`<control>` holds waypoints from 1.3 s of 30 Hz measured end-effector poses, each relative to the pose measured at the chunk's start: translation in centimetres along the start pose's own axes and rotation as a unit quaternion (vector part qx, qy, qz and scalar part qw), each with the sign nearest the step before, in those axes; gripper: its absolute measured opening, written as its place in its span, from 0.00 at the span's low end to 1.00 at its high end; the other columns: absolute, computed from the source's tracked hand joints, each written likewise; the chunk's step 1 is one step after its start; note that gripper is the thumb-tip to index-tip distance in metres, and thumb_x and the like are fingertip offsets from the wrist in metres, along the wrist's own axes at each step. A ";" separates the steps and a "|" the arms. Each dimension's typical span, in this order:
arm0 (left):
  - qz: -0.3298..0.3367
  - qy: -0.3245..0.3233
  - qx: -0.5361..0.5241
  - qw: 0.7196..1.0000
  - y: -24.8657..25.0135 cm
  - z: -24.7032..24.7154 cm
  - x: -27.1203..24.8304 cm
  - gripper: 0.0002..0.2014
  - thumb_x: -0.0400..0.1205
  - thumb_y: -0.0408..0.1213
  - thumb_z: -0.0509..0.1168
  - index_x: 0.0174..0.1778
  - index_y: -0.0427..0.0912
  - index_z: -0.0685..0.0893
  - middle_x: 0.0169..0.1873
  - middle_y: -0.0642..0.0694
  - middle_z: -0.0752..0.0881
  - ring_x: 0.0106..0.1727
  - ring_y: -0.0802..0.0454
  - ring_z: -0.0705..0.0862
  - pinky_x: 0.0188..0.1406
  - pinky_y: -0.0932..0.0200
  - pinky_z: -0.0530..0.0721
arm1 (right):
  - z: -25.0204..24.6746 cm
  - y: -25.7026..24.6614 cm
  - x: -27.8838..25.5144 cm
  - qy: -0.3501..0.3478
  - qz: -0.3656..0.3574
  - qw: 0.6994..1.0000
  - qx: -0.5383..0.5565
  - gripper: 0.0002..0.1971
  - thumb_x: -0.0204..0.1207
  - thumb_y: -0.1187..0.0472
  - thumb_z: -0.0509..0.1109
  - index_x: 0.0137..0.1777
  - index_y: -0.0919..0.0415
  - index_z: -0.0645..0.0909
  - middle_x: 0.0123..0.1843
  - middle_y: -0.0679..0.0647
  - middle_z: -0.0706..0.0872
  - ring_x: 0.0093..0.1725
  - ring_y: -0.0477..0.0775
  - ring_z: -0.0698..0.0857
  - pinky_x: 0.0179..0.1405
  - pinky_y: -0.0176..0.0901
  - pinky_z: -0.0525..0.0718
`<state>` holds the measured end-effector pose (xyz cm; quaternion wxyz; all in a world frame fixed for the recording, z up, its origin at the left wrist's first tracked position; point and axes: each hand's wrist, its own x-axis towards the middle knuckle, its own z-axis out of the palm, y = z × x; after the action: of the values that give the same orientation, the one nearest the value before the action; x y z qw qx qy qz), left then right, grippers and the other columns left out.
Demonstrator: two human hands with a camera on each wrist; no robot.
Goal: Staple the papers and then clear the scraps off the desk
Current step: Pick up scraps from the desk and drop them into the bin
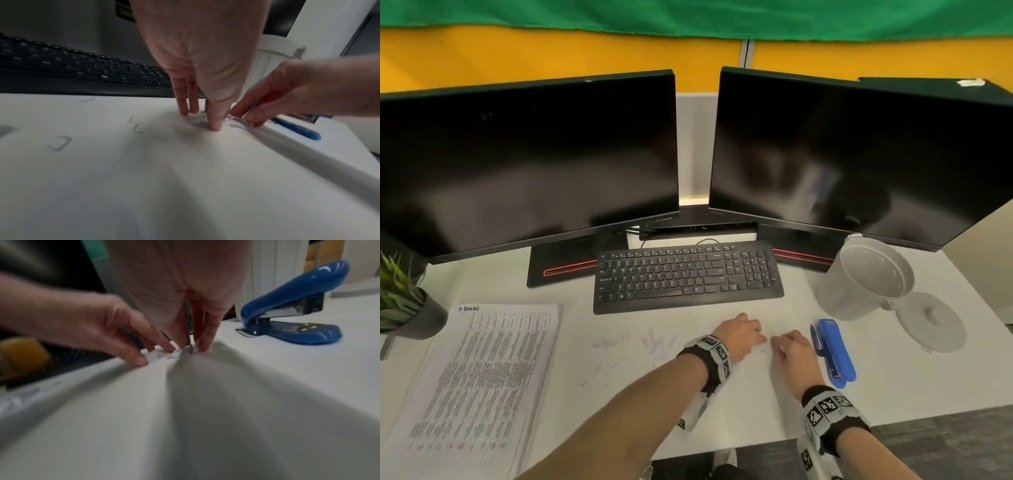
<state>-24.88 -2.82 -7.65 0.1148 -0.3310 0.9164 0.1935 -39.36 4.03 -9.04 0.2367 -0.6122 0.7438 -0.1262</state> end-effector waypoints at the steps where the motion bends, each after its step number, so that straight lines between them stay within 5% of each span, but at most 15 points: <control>1: -0.003 0.007 -0.005 1.000 -0.3 0.2 -0.2 0.20 0.82 0.26 0.58 0.70 0.42 0.76 0.66 0.39 0.76 0.65 0.38 0.71 0.55 0.46 0.79 | -0.1 -0.3 -0.1 -0.006 -0.004 1.000 0.006 0.09 0.77 0.67 0.62 0.52 0.63 0.84 0.50 0.57 0.77 0.55 0.61 0.78 0.51 0.43 0.75; 4: -0.013 0.023 -0.023 0.999 -1.0 0.5 -0.6 0.16 0.81 0.25 0.58 0.64 0.38 0.80 0.61 0.37 0.77 0.63 0.38 0.73 0.56 0.45 0.79 | 0.5 -0.9 -0.3 -0.038 -0.027 0.998 -0.031 0.12 0.76 0.64 0.63 0.58 0.58 0.80 0.58 0.55 0.74 0.61 0.59 0.73 0.58 0.47 0.76; 9: -0.060 0.033 -0.075 0.995 -1.2 0.5 -1.0 0.12 0.77 0.19 0.56 0.50 0.33 0.81 0.53 0.34 0.79 0.54 0.35 0.80 0.42 0.50 0.74 | 1.2 -1.3 -0.2 0.002 -0.038 0.998 -0.058 0.10 0.77 0.68 0.60 0.48 0.64 0.84 0.48 0.56 0.77 0.50 0.56 0.74 0.44 0.40 0.71; 16: -0.120 0.021 -0.181 0.976 -2.2 -0.9 -1.2 0.11 0.74 0.24 0.60 0.42 0.37 0.87 0.50 0.37 0.88 0.54 0.37 0.84 0.58 0.48 0.84 | 1.2 -1.9 0.3 -0.063 -0.096 0.971 -0.210 0.11 0.77 0.73 0.56 0.56 0.67 0.77 0.56 0.60 0.78 0.56 0.61 0.77 0.43 0.47 0.77; 21: -0.128 0.062 -0.248 0.958 -4.7 -3.4 -2.4 0.06 0.75 0.27 0.68 0.45 0.34 0.89 0.48 0.42 0.89 0.50 0.46 0.87 0.48 0.59 0.85 | -1.6 -0.8 0.9 -0.001 0.049 0.996 0.068 0.11 0.71 0.72 0.63 0.31 0.58 0.77 0.36 0.54 0.83 0.40 0.59 0.82 0.35 0.38 0.72; 25: -0.149 0.077 -0.310 0.936 -6.3 -4.3 -3.2 0.06 0.75 0.28 0.71 0.47 0.32 0.88 0.41 0.52 0.79 0.35 0.61 0.82 0.25 0.74 0.83 | -6.7 -1.2 1.1 0.068 0.088 0.967 0.230 0.10 0.68 0.73 0.71 0.32 0.58 0.84 0.32 0.56 0.87 0.32 0.53 0.82 0.30 0.31 0.78; 28: -0.155 0.081 -0.312 0.934 -6.4 -5.1 -2.9 0.06 0.75 0.28 0.71 0.46 0.31 0.88 0.41 0.49 0.79 0.29 0.63 0.81 0.22 0.75 0.82 | -12.7 -1.8 2.4 0.154 0.059 0.960 0.228 0.03 0.70 0.73 0.71 0.42 0.68 0.85 0.38 0.62 0.86 0.32 0.49 0.80 0.42 0.41 0.81; 31: -0.136 0.081 -0.299 0.941 -5.3 -6.1 -1.9 0.05 0.75 0.29 0.72 0.45 0.32 0.89 0.42 0.44 0.84 0.29 0.56 0.84 0.23 0.76 0.82 | -18.0 -0.8 4.7 0.278 0.063 0.949 0.134 0.05 0.70 0.70 0.71 0.44 0.67 0.87 0.42 0.63 0.89 0.44 0.58 0.85 0.58 0.54 0.81; 36: -0.098 0.083 -0.283 0.950 -1.9 -9.2 1.5 0.05 0.75 0.29 0.71 0.44 0.34 0.90 0.47 0.39 0.90 0.31 0.56 0.84 0.35 0.68 0.85 | -19.3 1.6 6.4 0.235 0.108 0.965 0.053 0.15 0.76 0.70 0.63 0.59 0.62 0.84 0.59 0.68 0.86 0.59 0.70 0.82 0.66 0.60 0.78; 39: -0.084 0.117 -0.269 0.952 0.3 -11.8 4.0 0.05 0.75 0.31 0.70 0.43 0.36 0.91 0.43 0.42 0.91 0.38 0.54 0.84 0.45 0.61 0.84 | -18.3 2.0 4.6 0.278 0.102 0.952 0.080 0.15 0.76 0.70 0.61 0.58 0.63 0.85 0.58 0.69 0.85 0.54 0.69 0.83 0.62 0.59 0.79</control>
<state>-29.06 -9.93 1.71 -0.0707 -0.4460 0.8061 0.3824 -50.99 -1.82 4.77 0.0797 -0.4532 0.8259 -0.3258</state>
